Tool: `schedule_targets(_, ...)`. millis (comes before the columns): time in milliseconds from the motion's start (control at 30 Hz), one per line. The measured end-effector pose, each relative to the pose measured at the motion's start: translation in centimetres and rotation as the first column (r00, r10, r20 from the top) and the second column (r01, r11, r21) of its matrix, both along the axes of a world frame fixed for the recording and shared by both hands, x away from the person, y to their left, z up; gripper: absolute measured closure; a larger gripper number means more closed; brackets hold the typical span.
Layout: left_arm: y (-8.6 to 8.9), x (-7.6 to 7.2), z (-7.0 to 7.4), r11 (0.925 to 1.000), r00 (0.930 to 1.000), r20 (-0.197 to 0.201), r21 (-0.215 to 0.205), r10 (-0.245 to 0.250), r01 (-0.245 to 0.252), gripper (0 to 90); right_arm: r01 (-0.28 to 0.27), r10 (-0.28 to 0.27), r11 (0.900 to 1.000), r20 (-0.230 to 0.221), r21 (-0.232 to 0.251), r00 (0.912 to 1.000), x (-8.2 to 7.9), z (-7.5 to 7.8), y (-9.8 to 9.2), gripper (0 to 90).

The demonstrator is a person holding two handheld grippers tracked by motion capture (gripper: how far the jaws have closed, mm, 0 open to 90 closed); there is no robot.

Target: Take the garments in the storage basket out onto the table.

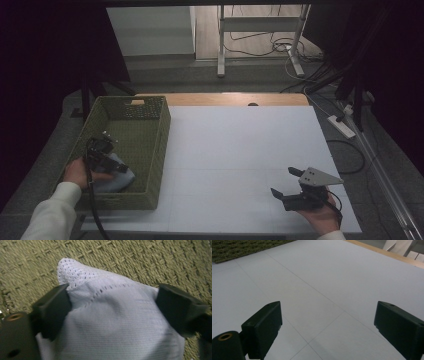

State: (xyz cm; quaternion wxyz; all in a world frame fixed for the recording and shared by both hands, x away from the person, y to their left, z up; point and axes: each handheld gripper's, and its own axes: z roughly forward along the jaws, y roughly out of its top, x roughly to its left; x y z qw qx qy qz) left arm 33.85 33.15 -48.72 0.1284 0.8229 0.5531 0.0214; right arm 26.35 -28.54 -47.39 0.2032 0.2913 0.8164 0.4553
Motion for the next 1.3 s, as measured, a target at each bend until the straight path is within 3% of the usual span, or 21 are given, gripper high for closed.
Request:
schedule_targets(367, 0.5, -0.2, 0.5, 0.9991, 0.9999, 0.011, -0.041, -0.012, 0.013, 52.8, 0.0, 0.0, 1.0, 0.0, -0.006, 1.0, 0.0, 0.0, 0.0, 8.2)
schedule_targets(833, 0.9, -0.5, 1.1, 0.9983, 0.9986, 0.044, -0.05, -0.029, 0.031, 63.5, 0.001, -0.001, 1.0, -0.001, -0.006, 1.0, 0.0, -0.1, 0.0, 8.2)
schedule_targets(1300, 1.4, -1.7, 2.7, 0.9967, 0.9889, 0.144, -0.067, -0.037, 0.047, 69.0, 0.004, -0.004, 1.0, 0.004, -0.007, 1.0, 0.0, -0.1, -0.1, 8.2)
